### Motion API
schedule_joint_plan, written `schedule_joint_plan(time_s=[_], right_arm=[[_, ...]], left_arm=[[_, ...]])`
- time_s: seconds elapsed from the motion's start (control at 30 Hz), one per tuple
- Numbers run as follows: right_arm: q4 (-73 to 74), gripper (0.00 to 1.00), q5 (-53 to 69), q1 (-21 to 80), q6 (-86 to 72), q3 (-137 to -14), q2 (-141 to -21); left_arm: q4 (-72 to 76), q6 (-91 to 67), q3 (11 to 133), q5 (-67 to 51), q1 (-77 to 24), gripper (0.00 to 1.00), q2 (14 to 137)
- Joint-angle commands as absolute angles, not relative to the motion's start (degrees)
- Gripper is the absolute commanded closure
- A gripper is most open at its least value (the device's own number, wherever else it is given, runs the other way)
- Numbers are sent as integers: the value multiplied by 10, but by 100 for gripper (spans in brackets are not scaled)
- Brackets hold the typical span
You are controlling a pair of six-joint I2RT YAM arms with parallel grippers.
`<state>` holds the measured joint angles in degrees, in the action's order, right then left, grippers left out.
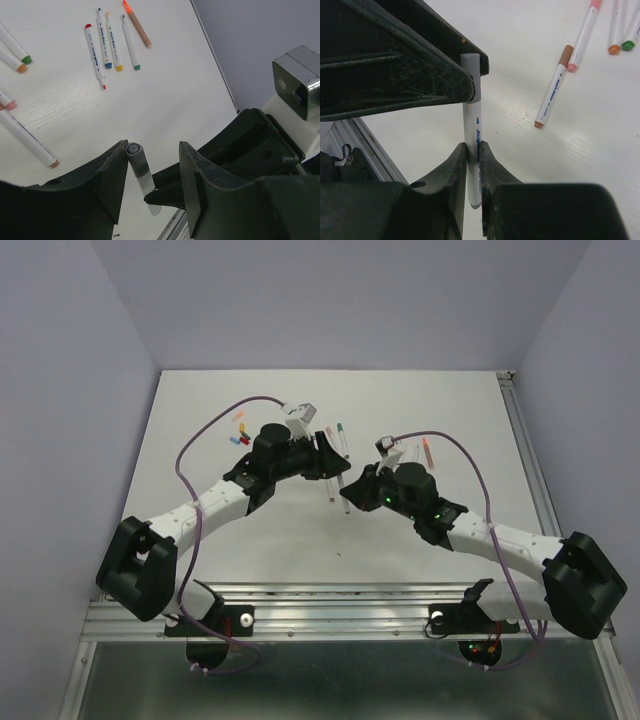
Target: Open the pen caps
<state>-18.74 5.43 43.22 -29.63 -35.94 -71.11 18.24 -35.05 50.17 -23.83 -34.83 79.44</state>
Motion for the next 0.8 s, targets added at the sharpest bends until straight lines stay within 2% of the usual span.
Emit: schedule_joint_plan(time_s=[0.0,0.1,0.13,0.23,0.33,0.37,0.47,0.5,0.53,0.57,0.6,0.73,0.77], right_arm=[[-243,99,49,437,-281,-396,-708],[-248,99,40,437,-280,-396,-708],[-247,99,40,437,-278,-397,-709],[-238,99,47,437,-277,-404,-715],[-230,99,52,437,-278,-408,-720],[-229,99,52,437,-279,-409,-721],[-224,99,52,437,-279,-410,-721],[-223,96,51,437,-280,-410,-721],[-222,83,46,437,-281,-411,-722],[-215,76,40,437,-285,-412,-721],[-214,61,36,437,-285,-417,-722],[-203,46,45,437,-272,-432,-740],[-203,45,48,437,-271,-435,-744]], left_arm=[[214,-351,518,-259,-353,46,794],[215,-350,519,-260,-353,47,796],[215,-350,519,-260,-353,53,795],[215,-351,518,-259,-353,59,794],[214,-352,519,-258,-353,74,794],[214,-352,518,-257,-354,83,794],[215,-354,517,-252,-353,100,793],[215,-355,514,-251,-354,100,791],[216,-357,513,-240,-354,100,789],[218,-361,508,-236,-354,100,785],[219,-361,507,-232,-354,100,782],[223,-367,499,-226,-354,100,769],[225,-368,497,-226,-354,100,768]])
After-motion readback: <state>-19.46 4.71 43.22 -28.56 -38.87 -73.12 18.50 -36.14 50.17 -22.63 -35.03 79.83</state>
